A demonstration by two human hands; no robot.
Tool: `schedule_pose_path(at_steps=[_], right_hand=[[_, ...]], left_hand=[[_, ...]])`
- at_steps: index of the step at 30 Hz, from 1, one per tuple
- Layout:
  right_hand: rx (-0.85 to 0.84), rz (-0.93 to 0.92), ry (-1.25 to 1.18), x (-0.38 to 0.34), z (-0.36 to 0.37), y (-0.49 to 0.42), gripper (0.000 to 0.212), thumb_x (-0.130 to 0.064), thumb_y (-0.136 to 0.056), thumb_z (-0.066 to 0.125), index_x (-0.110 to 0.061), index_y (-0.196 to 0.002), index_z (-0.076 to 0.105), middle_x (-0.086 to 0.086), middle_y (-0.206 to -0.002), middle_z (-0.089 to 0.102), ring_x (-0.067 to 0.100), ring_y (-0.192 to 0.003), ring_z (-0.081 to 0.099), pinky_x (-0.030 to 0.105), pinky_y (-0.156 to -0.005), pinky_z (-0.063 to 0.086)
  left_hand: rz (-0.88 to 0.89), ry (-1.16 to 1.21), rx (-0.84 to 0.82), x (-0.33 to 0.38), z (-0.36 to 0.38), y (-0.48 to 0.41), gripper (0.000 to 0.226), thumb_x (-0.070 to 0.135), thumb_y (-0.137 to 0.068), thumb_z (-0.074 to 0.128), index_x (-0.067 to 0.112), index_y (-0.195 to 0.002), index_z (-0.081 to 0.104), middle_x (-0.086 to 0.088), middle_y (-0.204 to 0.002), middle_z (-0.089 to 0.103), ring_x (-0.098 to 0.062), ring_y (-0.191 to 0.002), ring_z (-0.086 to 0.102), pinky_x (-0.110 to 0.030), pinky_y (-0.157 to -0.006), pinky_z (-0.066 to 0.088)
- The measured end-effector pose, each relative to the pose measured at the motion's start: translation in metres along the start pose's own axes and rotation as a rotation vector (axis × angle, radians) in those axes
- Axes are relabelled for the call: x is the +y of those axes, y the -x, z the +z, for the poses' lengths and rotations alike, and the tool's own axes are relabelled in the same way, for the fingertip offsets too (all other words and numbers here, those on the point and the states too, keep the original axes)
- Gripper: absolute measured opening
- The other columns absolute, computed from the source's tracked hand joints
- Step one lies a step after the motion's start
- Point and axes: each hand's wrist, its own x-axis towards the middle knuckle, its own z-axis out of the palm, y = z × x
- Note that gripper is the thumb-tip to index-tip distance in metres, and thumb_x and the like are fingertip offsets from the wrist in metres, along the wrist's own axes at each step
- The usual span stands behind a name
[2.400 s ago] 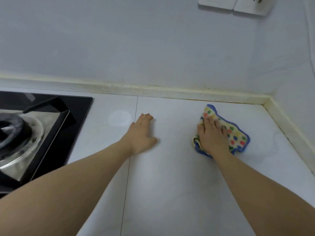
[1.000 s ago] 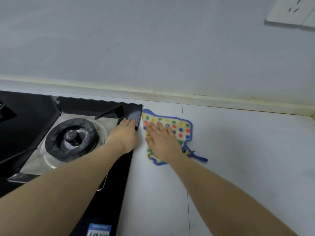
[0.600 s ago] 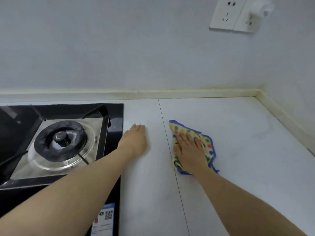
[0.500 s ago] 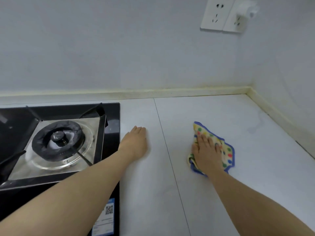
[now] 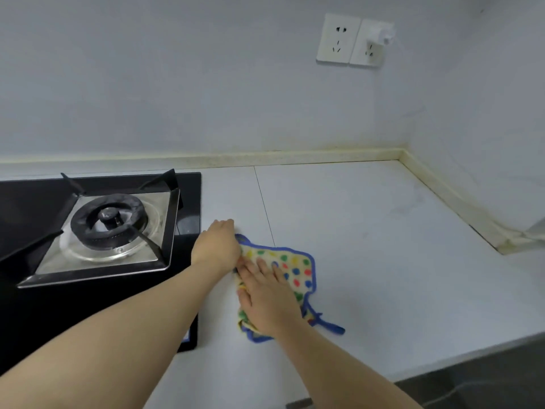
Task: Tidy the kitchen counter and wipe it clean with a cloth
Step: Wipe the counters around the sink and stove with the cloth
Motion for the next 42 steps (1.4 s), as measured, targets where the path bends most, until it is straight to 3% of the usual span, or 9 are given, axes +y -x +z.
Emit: schedule_pose_path(at_steps=[4,7,10,19,24,28,32,37,42], right_hand=[[0.03,0.183,0.04,0.044,-0.011,0.055,0.089,-0.047,-0.071,-0.016,-0.021,-0.152,0.01,-0.005,-0.159,0.011,0.015,-0.147,0.006,0.036,-0.119,-0.003],[0.026,0.379,0.024,0.072,-0.021,0.089,0.056,-0.037,-0.099,0.01,-0.019,-0.152,0.006,-0.004,-0.16,0.006,0.014,-0.147,0.004,0.036,-0.119,-0.003],[0.013,0.466,-0.016,0.073,-0.023,0.108,0.053,-0.03,-0.102,0.015,-0.017,-0.152,0.002,-0.001,-0.16,0.003,0.017,-0.148,0.003,0.037,-0.12,-0.001],[0.008,0.212,-0.019,0.002,0.003,0.118,0.051,-0.021,-0.102,0.021,-0.016,-0.152,0.01,-0.004,-0.159,0.01,0.017,-0.147,0.008,0.036,-0.12,-0.001],[-0.018,-0.02,-0.046,-0.072,0.017,0.124,0.05,-0.018,-0.102,0.026,-0.016,-0.151,0.016,-0.001,-0.159,0.014,0.016,-0.147,0.008,0.034,-0.119,0.0],[-0.015,-0.083,-0.17,-0.141,0.033,0.127,0.043,-0.018,-0.102,0.029,-0.014,-0.145,0.032,0.005,-0.148,0.038,0.019,-0.139,0.031,0.03,-0.116,0.016],[-0.054,-0.12,-0.438,-0.212,0.041,0.132,0.036,-0.029,-0.102,0.029,-0.017,-0.123,0.055,0.004,-0.117,0.062,0.023,-0.108,0.055,0.032,-0.087,0.043],[-0.119,-0.166,-0.75,-0.339,0.038,0.143,0.034,-0.029,-0.101,0.03,-0.019,-0.114,0.06,0.001,-0.109,0.064,0.018,-0.097,0.056,0.028,-0.079,0.041],[-0.245,-0.237,-0.939,-0.47,0.033,0.147,0.025,-0.019,-0.1,0.033,-0.018,-0.096,0.058,-0.001,-0.09,0.057,0.014,-0.079,0.05,0.013,-0.054,0.039]], left_hand=[[-0.001,0.017,-0.01,0.014,0.016,0.042,0.046,0.002,-0.096,0.027,0.008,-0.141,0.032,-0.009,-0.147,0.035,-0.023,-0.139,0.029,-0.031,-0.107,0.028],[0.001,-0.004,-0.012,0.019,0.027,0.07,0.046,0.002,-0.096,0.027,0.008,-0.142,0.031,-0.007,-0.147,0.036,-0.02,-0.14,0.027,-0.03,-0.108,0.026],[-0.013,-0.011,-0.015,0.015,0.037,0.099,0.048,0.003,-0.096,0.028,0.009,-0.143,0.029,-0.007,-0.146,0.036,-0.021,-0.139,0.03,-0.031,-0.108,0.028],[-0.212,0.095,0.053,-0.039,0.033,0.178,0.042,0.005,-0.095,0.031,0.011,-0.135,0.042,-0.009,-0.139,0.045,-0.031,-0.121,0.049,-0.038,-0.096,0.04],[-0.278,0.156,0.132,-0.069,0.016,0.208,0.047,0.006,-0.097,0.031,0.015,-0.143,0.035,-0.006,-0.153,0.03,-0.022,-0.138,0.034,-0.031,-0.107,0.032],[-0.328,0.164,0.19,-0.115,-0.006,0.236,0.047,0.008,-0.099,0.029,0.016,-0.145,0.032,-0.005,-0.153,0.03,-0.019,-0.141,0.03,-0.031,-0.109,0.03],[-0.397,0.189,0.235,-0.17,-0.026,0.273,0.046,0.008,-0.098,0.029,0.016,-0.143,0.036,-0.003,-0.146,0.041,-0.022,-0.132,0.041,-0.031,-0.105,0.033],[-0.501,0.286,0.284,-0.271,-0.062,0.339,0.047,0.004,-0.096,0.031,0.011,-0.142,0.037,-0.006,-0.147,0.04,-0.023,-0.134,0.039,-0.03,-0.109,0.03],[-0.583,0.323,0.404,-0.365,-0.105,0.411,0.041,0.009,-0.096,0.032,0.019,-0.132,0.048,-0.006,-0.135,0.054,-0.027,-0.121,0.051,-0.032,-0.097,0.04]])
